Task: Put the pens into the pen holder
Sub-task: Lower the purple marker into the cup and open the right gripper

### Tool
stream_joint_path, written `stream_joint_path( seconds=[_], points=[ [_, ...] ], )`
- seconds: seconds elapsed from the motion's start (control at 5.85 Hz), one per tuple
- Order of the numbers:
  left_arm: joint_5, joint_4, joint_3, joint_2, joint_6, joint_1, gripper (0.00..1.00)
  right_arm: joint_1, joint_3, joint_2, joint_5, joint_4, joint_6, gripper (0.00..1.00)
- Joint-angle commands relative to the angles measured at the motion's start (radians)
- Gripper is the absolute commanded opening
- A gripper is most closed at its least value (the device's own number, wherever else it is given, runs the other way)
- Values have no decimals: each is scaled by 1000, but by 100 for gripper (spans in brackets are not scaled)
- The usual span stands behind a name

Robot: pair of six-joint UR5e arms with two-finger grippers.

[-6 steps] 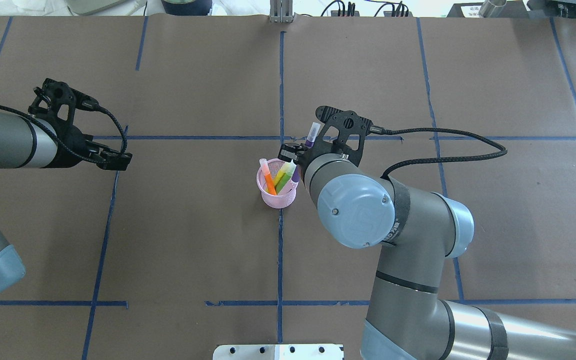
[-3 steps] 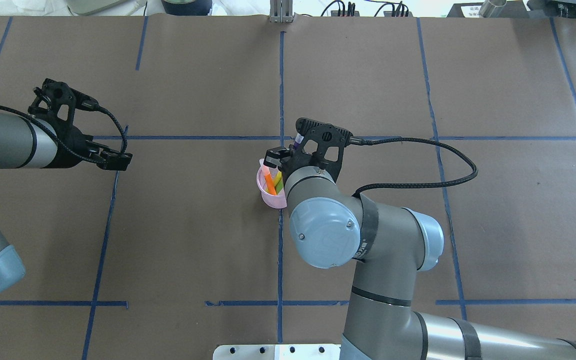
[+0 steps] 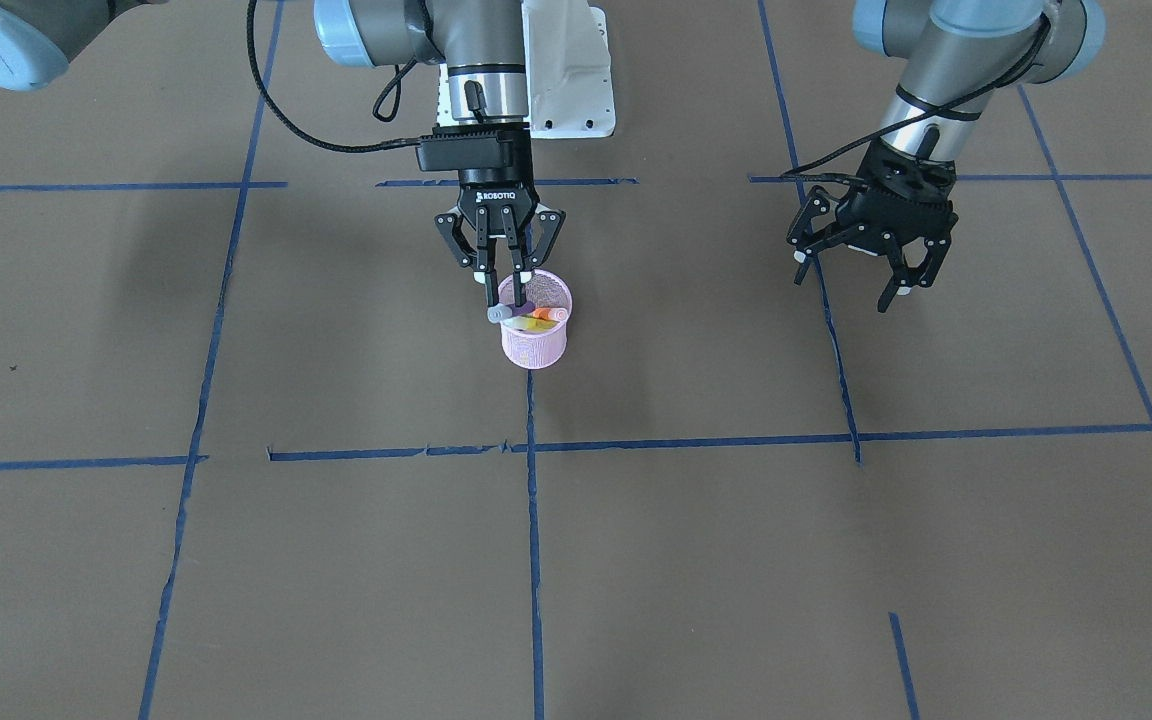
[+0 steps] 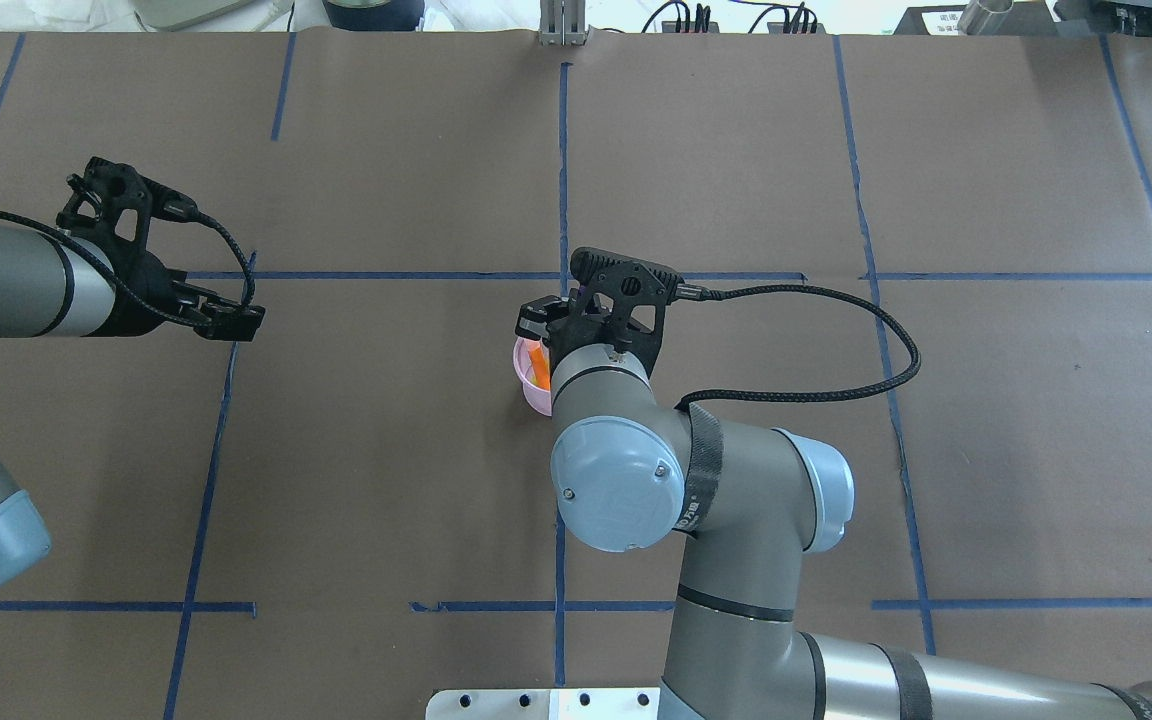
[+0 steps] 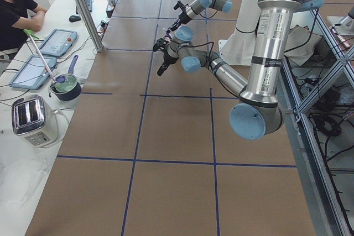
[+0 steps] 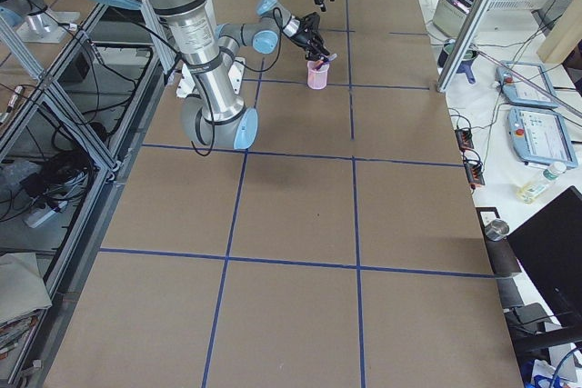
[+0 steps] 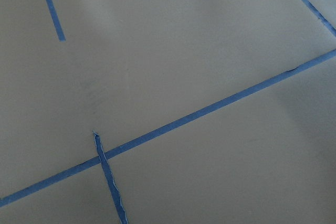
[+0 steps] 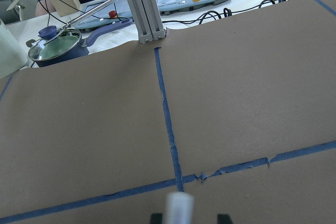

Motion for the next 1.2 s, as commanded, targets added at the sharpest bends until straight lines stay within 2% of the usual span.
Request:
stream_joint_path(
  seconds=[0.0,0.17,0.34,0.51,0.85,1.03],
  points=[
    [0,0,0,1,4,0,100,-4,28,0,5,8,-4,100],
    [0,5,0,2,6,-1,100,6,78,-16,91,6,-14,100],
    [-3,5,5,42,21,-1,100,62,86,-45,233,9,-30,100],
    [2,5,8,97,144,-10,100,143,117,-107,415,9,-116,100],
    [-9,11,39,168,309,-105,100,365,157,-247,811,9,-306,100],
    [-126,12,122,169,360,-203,100,460,155,-322,931,9,-409,100]
  ],
)
